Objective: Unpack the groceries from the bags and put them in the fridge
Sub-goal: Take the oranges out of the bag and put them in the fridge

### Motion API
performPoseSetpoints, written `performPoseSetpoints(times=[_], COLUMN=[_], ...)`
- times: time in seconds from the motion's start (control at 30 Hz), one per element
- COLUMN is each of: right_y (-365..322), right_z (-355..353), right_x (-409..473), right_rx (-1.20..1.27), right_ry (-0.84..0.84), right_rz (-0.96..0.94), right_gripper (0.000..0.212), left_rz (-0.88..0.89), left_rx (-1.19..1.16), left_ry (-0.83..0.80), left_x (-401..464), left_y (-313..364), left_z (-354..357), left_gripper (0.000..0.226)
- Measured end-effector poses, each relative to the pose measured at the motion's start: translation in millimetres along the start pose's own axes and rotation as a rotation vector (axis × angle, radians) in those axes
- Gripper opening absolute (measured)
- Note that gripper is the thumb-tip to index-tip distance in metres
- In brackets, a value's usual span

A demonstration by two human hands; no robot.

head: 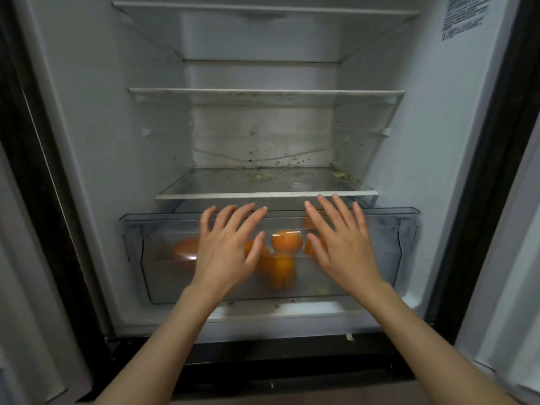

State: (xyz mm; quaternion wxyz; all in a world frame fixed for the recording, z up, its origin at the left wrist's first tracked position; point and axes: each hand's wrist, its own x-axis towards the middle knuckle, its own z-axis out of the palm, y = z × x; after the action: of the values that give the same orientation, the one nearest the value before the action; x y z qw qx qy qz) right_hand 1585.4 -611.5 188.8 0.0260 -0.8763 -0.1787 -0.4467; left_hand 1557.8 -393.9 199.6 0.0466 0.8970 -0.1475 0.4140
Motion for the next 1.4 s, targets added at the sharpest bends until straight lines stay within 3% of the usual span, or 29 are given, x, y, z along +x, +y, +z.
performPoseSetpoints(times=[0.27, 0.53, 0.8, 1.0, 1.1, 1.23, 1.4], right_y=[2, 8, 7, -5, -21, -48, -90], right_z=[24, 38, 43, 42, 34, 18, -17], right_x=[24, 46, 44, 17, -6, -33, -67], right_rx=[-0.055, -0.018, 0.077, 0.236, 0.312, 0.365, 0.411], right_ry=[-0.122, -0.409, -0.423, -0.384, -0.441, -0.456, -0.507], right_rz=[0.084, 0.099, 0.104, 0.119, 0.074, -0.035, -0.056], right_gripper=[0.064, 0.065, 0.069, 0.062, 0.061, 0.068, 0.059], left_rz=[-0.156, -0.156, -0.174, -0.174, -0.183, -0.233, -0.335], left_rx=[0.076, 0.016, -0.020, -0.056, -0.086, -0.094, -0.084], left_ry=[-0.150, -0.419, -0.389, -0.230, -0.172, -0.197, -0.261], left_x=[27, 54, 53, 20, -14, -51, -120], left_y=[10, -14, -19, -13, -13, -10, 5], left_z=[15, 36, 44, 44, 35, 12, -33], left_gripper=[0.057, 0.064, 0.061, 0.055, 0.062, 0.069, 0.070])
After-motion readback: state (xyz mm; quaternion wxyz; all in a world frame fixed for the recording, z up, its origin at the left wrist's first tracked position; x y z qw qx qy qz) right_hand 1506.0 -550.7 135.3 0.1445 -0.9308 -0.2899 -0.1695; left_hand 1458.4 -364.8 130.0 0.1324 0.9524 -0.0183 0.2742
